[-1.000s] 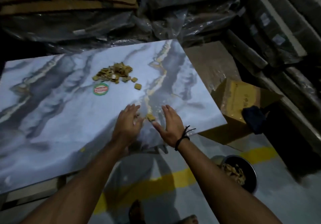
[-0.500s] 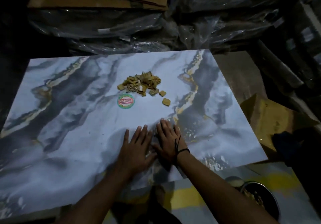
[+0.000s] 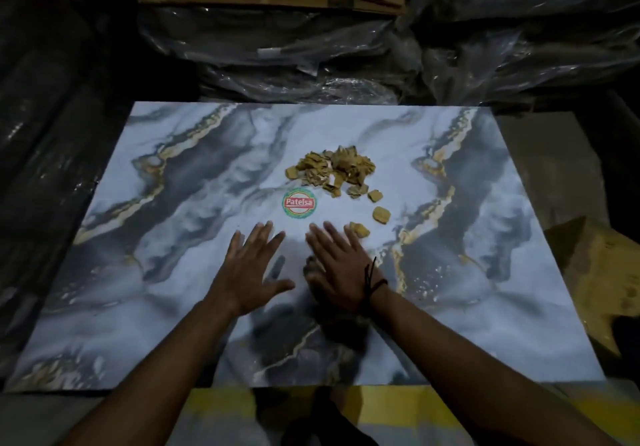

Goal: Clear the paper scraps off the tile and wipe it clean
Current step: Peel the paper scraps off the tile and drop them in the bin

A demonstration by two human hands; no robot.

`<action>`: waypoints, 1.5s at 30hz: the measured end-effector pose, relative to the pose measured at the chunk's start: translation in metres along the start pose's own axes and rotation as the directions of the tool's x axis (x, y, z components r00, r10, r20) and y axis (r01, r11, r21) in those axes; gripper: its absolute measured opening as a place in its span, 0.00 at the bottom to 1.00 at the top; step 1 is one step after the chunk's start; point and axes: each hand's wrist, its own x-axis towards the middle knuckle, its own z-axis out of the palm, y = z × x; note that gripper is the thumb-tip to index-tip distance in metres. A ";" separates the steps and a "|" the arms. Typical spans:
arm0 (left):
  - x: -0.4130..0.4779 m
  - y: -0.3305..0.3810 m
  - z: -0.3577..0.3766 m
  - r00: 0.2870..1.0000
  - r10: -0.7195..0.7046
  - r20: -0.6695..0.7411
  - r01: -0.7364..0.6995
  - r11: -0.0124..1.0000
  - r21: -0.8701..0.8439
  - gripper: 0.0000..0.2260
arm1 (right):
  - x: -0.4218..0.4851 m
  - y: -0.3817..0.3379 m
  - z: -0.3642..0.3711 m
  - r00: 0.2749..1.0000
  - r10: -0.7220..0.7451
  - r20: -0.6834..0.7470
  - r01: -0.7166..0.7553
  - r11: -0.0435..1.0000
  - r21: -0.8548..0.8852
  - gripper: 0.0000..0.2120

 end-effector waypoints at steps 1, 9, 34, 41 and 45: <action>-0.015 -0.006 0.002 1.000 0.008 0.001 -0.008 1.000 -0.002 0.41 | -0.008 -0.013 0.009 0.996 -0.085 -0.002 0.085 0.996 -0.009 0.32; -0.100 -0.043 0.008 0.999 0.022 0.022 -0.022 0.999 -0.023 0.37 | -0.041 -0.101 0.055 0.915 -0.401 -0.044 0.402 0.897 0.182 0.24; 0.016 0.037 0.009 0.999 0.038 -0.022 -0.040 0.994 -0.100 0.32 | 0.005 0.073 -0.010 0.976 0.048 0.211 -0.020 0.991 -0.131 0.30; 0.079 0.035 0.010 0.986 -0.068 -0.153 0.048 0.991 -0.127 0.32 | -0.016 0.099 -0.023 0.971 0.202 0.131 -0.187 0.975 -0.123 0.51; 0.122 0.018 0.007 0.948 -0.287 -0.135 0.262 0.949 -0.175 0.34 | -0.005 0.109 -0.014 0.912 0.354 0.206 -0.338 0.935 -0.108 0.60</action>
